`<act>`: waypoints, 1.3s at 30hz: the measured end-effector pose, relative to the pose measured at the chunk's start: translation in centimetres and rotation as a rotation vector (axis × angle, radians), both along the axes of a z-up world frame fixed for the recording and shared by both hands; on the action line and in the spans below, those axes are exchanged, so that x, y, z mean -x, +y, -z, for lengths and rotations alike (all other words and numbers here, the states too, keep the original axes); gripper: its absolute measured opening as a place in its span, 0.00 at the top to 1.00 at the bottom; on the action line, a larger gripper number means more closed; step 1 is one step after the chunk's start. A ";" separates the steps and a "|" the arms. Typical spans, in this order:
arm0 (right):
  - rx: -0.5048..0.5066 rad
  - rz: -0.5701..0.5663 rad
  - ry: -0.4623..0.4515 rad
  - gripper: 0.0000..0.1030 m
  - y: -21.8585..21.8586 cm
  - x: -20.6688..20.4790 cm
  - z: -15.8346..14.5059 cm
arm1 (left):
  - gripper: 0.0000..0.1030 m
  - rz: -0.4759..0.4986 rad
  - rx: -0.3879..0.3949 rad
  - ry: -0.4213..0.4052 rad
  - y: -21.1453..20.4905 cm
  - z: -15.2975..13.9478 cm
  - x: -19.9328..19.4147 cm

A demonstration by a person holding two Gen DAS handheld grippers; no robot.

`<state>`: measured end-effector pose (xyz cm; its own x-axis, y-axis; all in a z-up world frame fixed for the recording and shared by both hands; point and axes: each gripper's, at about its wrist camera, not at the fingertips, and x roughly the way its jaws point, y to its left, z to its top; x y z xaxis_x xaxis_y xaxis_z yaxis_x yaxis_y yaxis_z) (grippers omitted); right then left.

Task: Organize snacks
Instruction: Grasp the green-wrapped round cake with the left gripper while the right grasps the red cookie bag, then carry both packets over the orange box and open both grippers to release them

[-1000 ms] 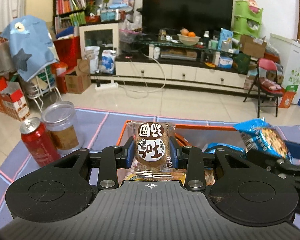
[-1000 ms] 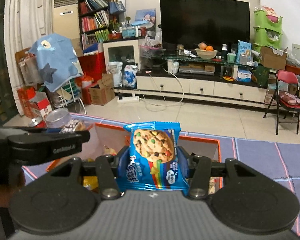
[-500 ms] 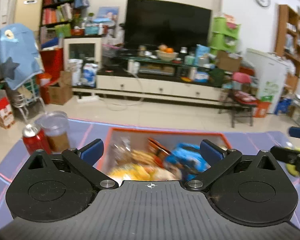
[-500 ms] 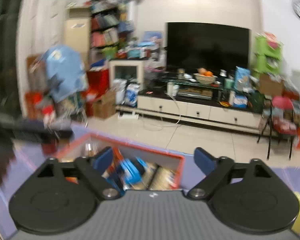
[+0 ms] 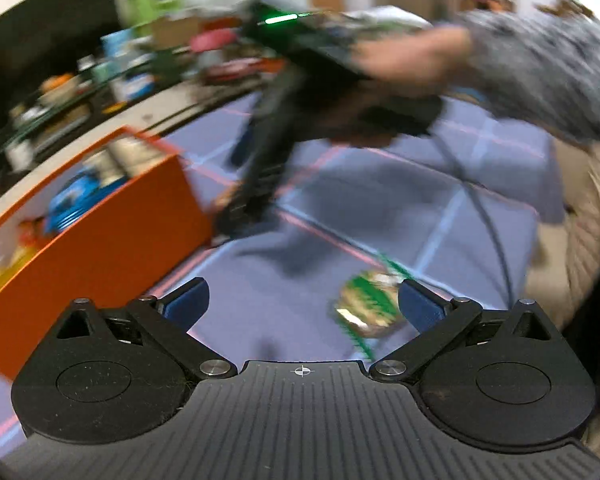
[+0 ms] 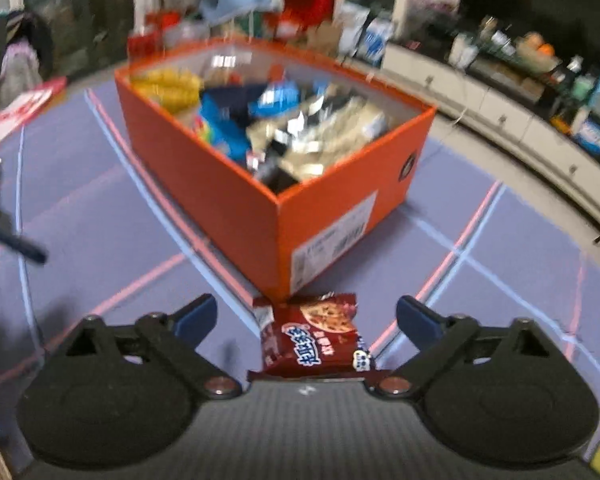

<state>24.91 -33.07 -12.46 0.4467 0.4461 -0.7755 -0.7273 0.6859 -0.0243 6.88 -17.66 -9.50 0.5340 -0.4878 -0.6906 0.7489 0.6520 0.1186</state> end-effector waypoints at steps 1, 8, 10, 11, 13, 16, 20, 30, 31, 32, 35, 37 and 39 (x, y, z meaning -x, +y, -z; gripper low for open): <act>0.009 -0.006 0.037 0.22 0.1 -0.6 0.6 | 0.17 0.018 0.001 0.012 -0.4 0.3 0.0; 0.035 -0.001 0.062 0.46 -0.7 0.3 2.1 | 0.17 0.047 -0.006 0.068 -0.9 1.5 0.3; 0.034 0.020 0.059 0.46 -1.5 1.7 2.0 | 0.17 0.068 0.006 0.067 -0.5 1.2 0.2; 0.043 0.041 0.049 0.46 -1.9 2.4 2.0 | 0.17 0.094 0.011 0.069 -0.7 1.1 -0.2; 0.036 0.087 0.050 0.46 -3.3 3.9 1.8 | 0.17 0.189 0.024 0.066 -1.3 1.2 -0.1; 0.011 0.127 0.056 0.46 -5.6 6.4 2.0 | 0.24 0.360 -0.014 0.072 -2.3 2.0 -0.6; -0.005 0.157 0.073 0.46 -7.8 8.4 2.2 | 0.39 0.501 -0.107 0.118 -3.9 3.8 -2.7; -0.012 0.203 0.075 0.46 -8.3 8.6 2.3 | 0.79 0.320 -0.054 0.173 -4.4 4.6 -4.0; -0.012 0.221 0.067 0.46 -8.2 8.7 2.3 | 0.79 0.255 -0.045 0.158 -4.3 4.8 -3.5; -0.016 0.242 0.062 0.46 -8.1 9.0 2.4 | 0.79 0.181 -0.034 0.138 -4.0 4.8 -3.0; -0.028 0.335 0.046 0.46 -7.4 9.9 2.5 | 0.79 -0.057 -0.015 0.120 -2.7 4.6 -1.7; -0.038 0.422 0.043 0.45 -6.7 10.3 2.5 | 0.79 -0.221 -0.007 0.126 -1.2 4.5 -1.6; -0.047 0.488 0.049 0.44 -5.7 10.6 2.5 | 0.79 -0.367 -0.023 0.120 0.7 4.3 -2.1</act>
<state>14.28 -38.81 -14.97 0.5760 0.2286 -0.7848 -0.3204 0.9464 0.0405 9.00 -16.94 -13.82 0.5847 -0.2631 -0.7674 0.4756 0.8775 0.0615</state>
